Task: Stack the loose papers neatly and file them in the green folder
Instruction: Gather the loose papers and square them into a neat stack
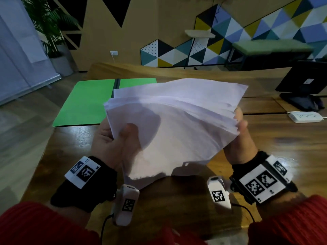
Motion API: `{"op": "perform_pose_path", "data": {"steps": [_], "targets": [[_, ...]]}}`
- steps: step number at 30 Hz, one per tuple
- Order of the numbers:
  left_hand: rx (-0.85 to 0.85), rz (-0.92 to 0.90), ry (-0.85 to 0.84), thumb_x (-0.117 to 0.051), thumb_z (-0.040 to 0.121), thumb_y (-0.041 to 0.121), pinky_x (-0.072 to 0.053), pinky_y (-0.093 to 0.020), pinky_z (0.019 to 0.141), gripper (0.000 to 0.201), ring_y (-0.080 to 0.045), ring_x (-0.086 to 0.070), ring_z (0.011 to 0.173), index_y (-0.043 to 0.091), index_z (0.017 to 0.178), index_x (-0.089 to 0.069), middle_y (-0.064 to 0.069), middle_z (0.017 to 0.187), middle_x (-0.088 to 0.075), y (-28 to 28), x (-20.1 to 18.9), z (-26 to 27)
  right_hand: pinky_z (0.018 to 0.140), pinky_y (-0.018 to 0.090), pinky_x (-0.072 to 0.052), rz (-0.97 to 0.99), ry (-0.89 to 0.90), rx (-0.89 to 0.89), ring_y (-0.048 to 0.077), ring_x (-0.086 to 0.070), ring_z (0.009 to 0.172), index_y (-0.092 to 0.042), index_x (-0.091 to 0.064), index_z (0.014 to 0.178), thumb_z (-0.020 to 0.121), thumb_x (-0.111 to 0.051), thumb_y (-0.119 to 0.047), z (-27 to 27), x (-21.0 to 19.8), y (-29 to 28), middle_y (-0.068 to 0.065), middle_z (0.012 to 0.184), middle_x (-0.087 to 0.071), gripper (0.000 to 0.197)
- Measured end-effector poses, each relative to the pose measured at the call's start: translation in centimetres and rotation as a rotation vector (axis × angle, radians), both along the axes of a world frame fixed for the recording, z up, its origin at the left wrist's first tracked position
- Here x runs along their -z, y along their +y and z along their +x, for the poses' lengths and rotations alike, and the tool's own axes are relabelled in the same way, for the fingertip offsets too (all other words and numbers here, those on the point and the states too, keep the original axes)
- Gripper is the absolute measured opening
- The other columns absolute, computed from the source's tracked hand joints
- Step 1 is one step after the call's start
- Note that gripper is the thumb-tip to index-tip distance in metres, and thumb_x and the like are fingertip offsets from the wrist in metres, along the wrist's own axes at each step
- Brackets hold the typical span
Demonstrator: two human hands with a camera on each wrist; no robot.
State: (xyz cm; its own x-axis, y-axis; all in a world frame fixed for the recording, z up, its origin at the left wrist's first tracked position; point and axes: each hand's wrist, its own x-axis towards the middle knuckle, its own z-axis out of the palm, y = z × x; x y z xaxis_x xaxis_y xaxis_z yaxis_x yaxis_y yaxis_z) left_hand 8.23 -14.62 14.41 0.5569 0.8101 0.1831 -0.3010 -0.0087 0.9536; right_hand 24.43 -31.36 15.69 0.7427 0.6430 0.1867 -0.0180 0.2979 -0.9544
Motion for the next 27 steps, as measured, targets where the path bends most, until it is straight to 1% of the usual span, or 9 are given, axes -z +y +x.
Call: {"op": "perform_pose_path", "data": {"steps": [2, 5, 10, 14, 17, 20, 23, 25, 27], "targets": [[0.006, -0.116, -0.056, -0.059, 0.077, 0.035, -0.048, -0.013, 0.041, 0.028, 0.0, -0.062, 0.042, 0.026, 0.054, -0.073, 0.011, 0.046, -0.067, -0.1, -0.1, 0.1, 0.086, 0.026, -0.052, 0.007, -0.076, -0.048, 0.011, -0.057, 0.108, 0.003, -0.03, 0.128, 0.073, -0.063, -0.019, -0.2, 1.0, 0.0, 0.012, 0.129, -0.048, 0.069], [-0.013, -0.12, 0.054, -0.056, 0.077, 0.041, -0.046, -0.015, 0.038, 0.035, -0.002, -0.058, 0.035, 0.018, 0.054, -0.068, 0.008, 0.04, -0.064, -0.3, 0.0, 0.1, 0.087, 0.013, -0.048, 0.051, -0.19, -0.123, -0.006, -0.054, 0.11, -0.012, -0.021, 0.131, 0.065, -0.029, 0.019, -0.5, 3.3, -0.2, -0.024, 0.122, -0.054, 0.073], [-0.058, 0.005, 0.272, -0.061, 0.084, 0.004, -0.04, -0.008, 0.033, 0.022, 0.006, -0.053, 0.032, 0.017, 0.067, -0.058, 0.019, 0.037, -0.06, -0.6, 0.8, 0.3, 0.103, 0.027, -0.042, 0.103, -0.155, -0.182, 0.003, -0.051, 0.116, -0.032, -0.03, 0.135, 0.054, -0.069, -0.071, -1.2, 3.4, 0.0, -0.005, 0.134, -0.046, 0.098], [-0.042, -0.057, 0.307, -0.063, 0.08, -0.001, -0.047, -0.015, 0.039, 0.013, -0.004, -0.059, 0.043, 0.012, 0.084, -0.065, 0.011, 0.048, -0.067, -0.3, 1.6, 0.5, 0.099, 0.015, -0.041, -0.085, -0.247, -0.2, -0.002, -0.04, 0.129, -0.009, 0.005, 0.144, 0.058, -0.073, -0.059, -1.1, 4.3, -1.3, -0.015, 0.141, -0.037, 0.126], [0.012, -0.079, 0.305, -0.065, 0.078, -0.001, -0.046, -0.018, 0.038, 0.013, -0.008, -0.057, 0.043, 0.005, 0.089, -0.068, 0.008, 0.048, -0.065, -0.9, 1.3, 0.4, 0.089, 0.018, -0.049, -0.221, -0.242, -0.09, -0.002, -0.053, 0.116, -0.033, -0.03, 0.131, 0.047, -0.086, -0.033, -0.7, 4.7, -1.6, -0.018, 0.121, -0.056, 0.101], [0.05, -0.044, 0.262, -0.072, 0.062, 0.009, -0.046, -0.013, 0.038, 0.005, 0.001, -0.057, 0.039, 0.014, 0.064, -0.071, 0.012, 0.044, -0.066, -1.6, 0.1, 0.0, 0.071, 0.016, -0.049, -0.161, -0.191, 0.19, -0.011, -0.063, 0.079, -0.032, -0.059, 0.096, 0.075, -0.07, -0.01, 0.0, 3.6, -1.2, -0.022, 0.083, -0.071, 0.032], [0.074, -0.034, 0.113, -0.069, 0.044, 0.026, -0.049, -0.012, 0.043, 0.013, 0.003, -0.061, 0.042, 0.021, 0.055, -0.074, 0.014, 0.047, -0.069, -1.7, -1.2, -0.2, 0.06, 0.01, -0.05, 0.037, -0.207, 0.254, -0.008, -0.064, 0.067, -0.03, -0.075, 0.076, 0.085, -0.055, 0.004, 0.3, 1.8, -1.9, -0.021, 0.069, -0.072, 0.04], [0.083, 0.018, 0.089, -0.076, 0.053, 0.012, -0.05, -0.01, 0.043, 0.015, 0.005, -0.063, 0.045, 0.019, 0.064, -0.069, 0.017, 0.048, -0.069, -1.7, -1.7, -0.2, 0.067, 0.014, -0.053, 0.127, -0.255, 0.149, 0.0, -0.067, 0.082, -0.029, -0.073, 0.094, 0.078, -0.067, -0.006, -0.1, 1.4, -2.3, -0.013, 0.086, -0.075, 0.029], [0.129, 0.082, 0.11, -0.068, 0.071, -0.009, -0.049, -0.009, 0.043, 0.032, 0.007, -0.064, 0.049, 0.023, 0.072, -0.068, 0.021, 0.051, -0.069, -1.8, -1.7, -0.1, 0.078, 0.024, -0.055, 0.124, -0.227, 0.101, 0.017, -0.065, 0.102, -0.015, -0.057, 0.123, 0.061, -0.082, -0.025, 0.0, 2.0, -2.2, 0.004, 0.11, -0.069, 0.068]]}}
